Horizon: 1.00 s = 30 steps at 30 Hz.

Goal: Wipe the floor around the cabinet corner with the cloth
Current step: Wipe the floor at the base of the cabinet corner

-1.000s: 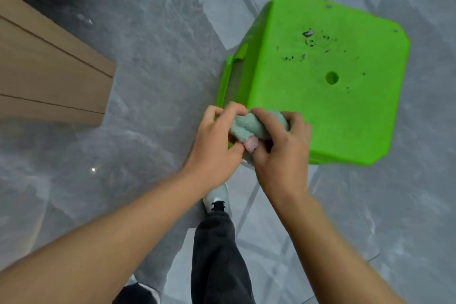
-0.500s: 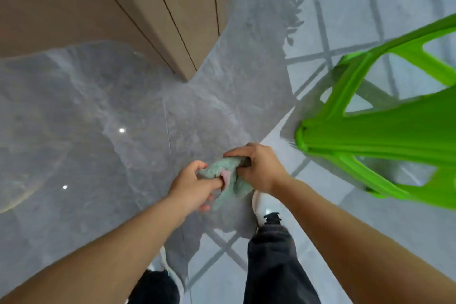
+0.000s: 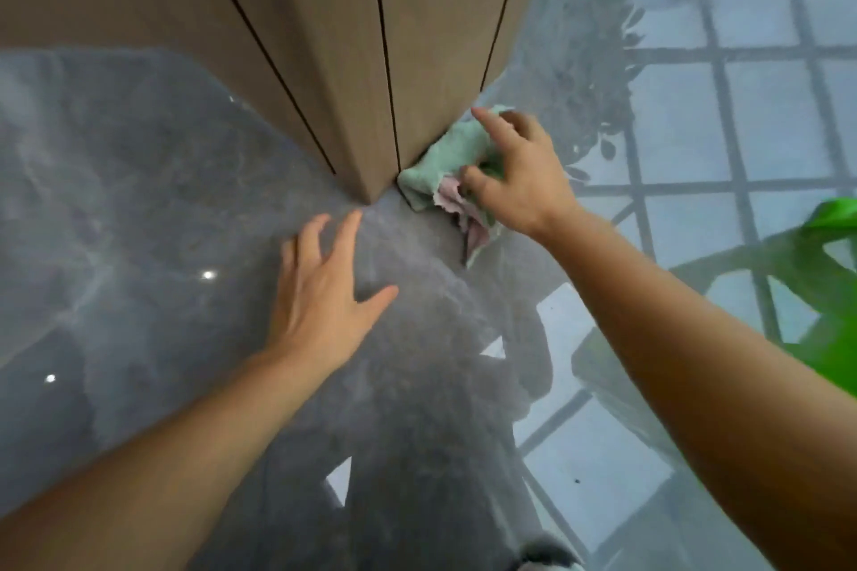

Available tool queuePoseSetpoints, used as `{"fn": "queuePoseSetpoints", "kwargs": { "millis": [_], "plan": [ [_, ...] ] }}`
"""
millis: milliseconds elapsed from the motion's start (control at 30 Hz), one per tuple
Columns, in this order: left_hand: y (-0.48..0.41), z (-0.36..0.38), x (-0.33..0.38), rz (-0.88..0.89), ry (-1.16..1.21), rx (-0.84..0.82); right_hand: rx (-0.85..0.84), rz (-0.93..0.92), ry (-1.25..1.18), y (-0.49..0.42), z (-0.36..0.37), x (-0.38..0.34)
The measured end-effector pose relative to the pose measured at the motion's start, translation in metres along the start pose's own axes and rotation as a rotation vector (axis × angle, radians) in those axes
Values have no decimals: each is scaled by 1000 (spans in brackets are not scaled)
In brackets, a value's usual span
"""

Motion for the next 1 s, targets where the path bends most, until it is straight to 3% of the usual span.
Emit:
{"fn": "queuePoseSetpoints", "kwargs": {
  "millis": [100, 200, 300, 367, 467, 533, 633, 700, 800, 867, 933, 1000],
  "plan": [
    [13, 27, -37, -65, -260, -119, 5, 44, 114, 13, 50, 1],
    [15, 44, -46, -60, -315, -103, 71, -158, 243, 40, 87, -7],
    [12, 43, -46, -62, -298, -146, 73, -311, 419, 28, 76, 15],
    [11, 42, -48, -67, -287, -168, 173, -179, 451, -9, 44, 43],
    [12, 42, -49, -73, -296, -171, 225, 181, 378, -76, -12, 73],
    [12, 42, -49, -71, -293, -169, 216, 204, 346, -84, -17, 62],
    [12, 41, -50, -67, -274, -195, 167, -82, 298, -21, 37, 18],
    [12, 40, -49, -53, -272, -182, 30, -366, 283, 48, 84, -6],
    [12, 39, -48, -45, -253, -196, -85, -689, 402, 55, 80, 4],
    [11, 40, -52, -46, -234, -187, 38, -554, 482, 4, 47, 32],
    [11, 41, -52, -53, -210, -196, 220, -174, 477, -52, -4, 72],
    [12, 41, -52, -46, -197, -206, 284, 143, 398, -78, -41, 90]
  ]
}}
Point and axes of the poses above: each hand's wrist, its own y-axis away from the middle knuckle, its own z-axis out of the palm, x = y × z, the point moved 1 cm from there along -y, towards the middle knuckle, and after that the axes turned 4 degrees about z, right-handed, at the moved point
